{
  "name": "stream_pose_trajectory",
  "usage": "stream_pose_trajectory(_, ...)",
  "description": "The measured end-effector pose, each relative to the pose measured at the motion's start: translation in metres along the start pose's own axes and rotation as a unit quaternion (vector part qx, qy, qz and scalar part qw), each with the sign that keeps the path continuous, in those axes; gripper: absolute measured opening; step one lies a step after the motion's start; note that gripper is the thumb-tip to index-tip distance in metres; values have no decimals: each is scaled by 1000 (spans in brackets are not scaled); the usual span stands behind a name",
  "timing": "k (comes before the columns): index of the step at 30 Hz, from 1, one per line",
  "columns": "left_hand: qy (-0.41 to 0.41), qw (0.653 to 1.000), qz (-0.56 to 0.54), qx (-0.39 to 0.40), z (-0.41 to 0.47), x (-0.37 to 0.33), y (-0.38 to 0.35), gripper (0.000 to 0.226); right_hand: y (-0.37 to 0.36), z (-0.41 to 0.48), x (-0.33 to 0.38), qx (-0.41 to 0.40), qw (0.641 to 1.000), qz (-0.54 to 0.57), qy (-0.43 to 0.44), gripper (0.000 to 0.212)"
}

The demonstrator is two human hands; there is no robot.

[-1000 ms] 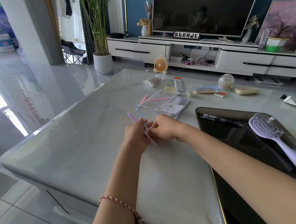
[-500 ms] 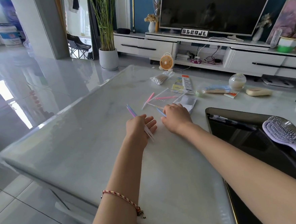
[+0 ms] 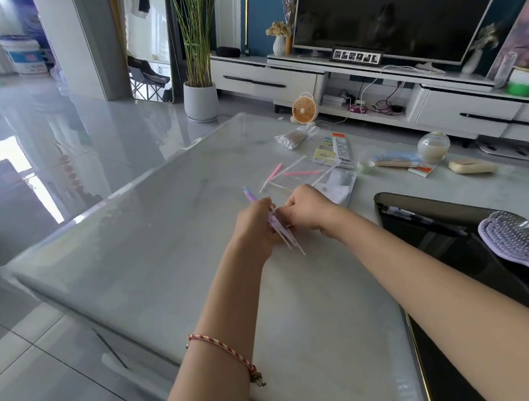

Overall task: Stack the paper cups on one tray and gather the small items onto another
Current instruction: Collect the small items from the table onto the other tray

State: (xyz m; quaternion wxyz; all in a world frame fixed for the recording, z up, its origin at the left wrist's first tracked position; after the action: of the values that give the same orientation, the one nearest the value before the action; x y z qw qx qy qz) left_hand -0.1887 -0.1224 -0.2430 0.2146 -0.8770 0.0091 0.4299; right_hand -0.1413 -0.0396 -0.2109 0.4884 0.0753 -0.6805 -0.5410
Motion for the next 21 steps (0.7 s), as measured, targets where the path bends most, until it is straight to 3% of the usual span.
stream_pose_trajectory(2, 10, 1000, -13, 3, 2, 0, 0, 18, -2, -4, 5, 16, 999, 29, 26, 30)
stream_pose_trajectory(4, 19, 999, -40, 5, 4, -1, -2, 17, 0, -1, 4, -16, 997, 68, 26, 15)
stream_pose_trajectory(5, 25, 998, -49, 5, 4, -2, -2, 18, 4, 3, 2, -73, 996, 34, 38, 11)
stream_pose_trajectory(6, 31, 998, -52, 1, 4, -3, -2, 21, 8, 7, -1, -122, 990, -37, 59, 23)
stream_pose_trajectory(8, 35, 998, -55, -8, 4, -4, -3, 24, 8, 15, -11, -126, 971, -177, 95, 41)
stream_pose_trajectory(10, 40, 998, -47, -13, 2, -3, -4, 26, 5, 21, -17, -98, 952, -268, 114, 40)
stream_pose_trajectory(15, 47, 998, -38, -3, -5, -2, -9, 26, 5, 22, -12, -100, 917, -353, 159, 33)
stream_pose_trajectory(21, 34, 999, -33, -13, -14, -10, -9, 27, 12, -1, -24, -170, 877, -387, 228, 24)
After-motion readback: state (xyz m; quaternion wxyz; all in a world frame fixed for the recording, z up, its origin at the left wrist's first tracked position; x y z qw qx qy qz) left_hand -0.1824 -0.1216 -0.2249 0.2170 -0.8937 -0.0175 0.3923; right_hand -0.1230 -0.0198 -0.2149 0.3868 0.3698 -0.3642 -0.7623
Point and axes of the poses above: each hand's wrist, its own z-axis towards the middle knuckle, its own y-axis out of the back of the hand, x = y × z, the point moved 2 cm from there along z, towards the middle knuckle, and after that the axes turned 15 degrees about -x, right-handed, at the moved point
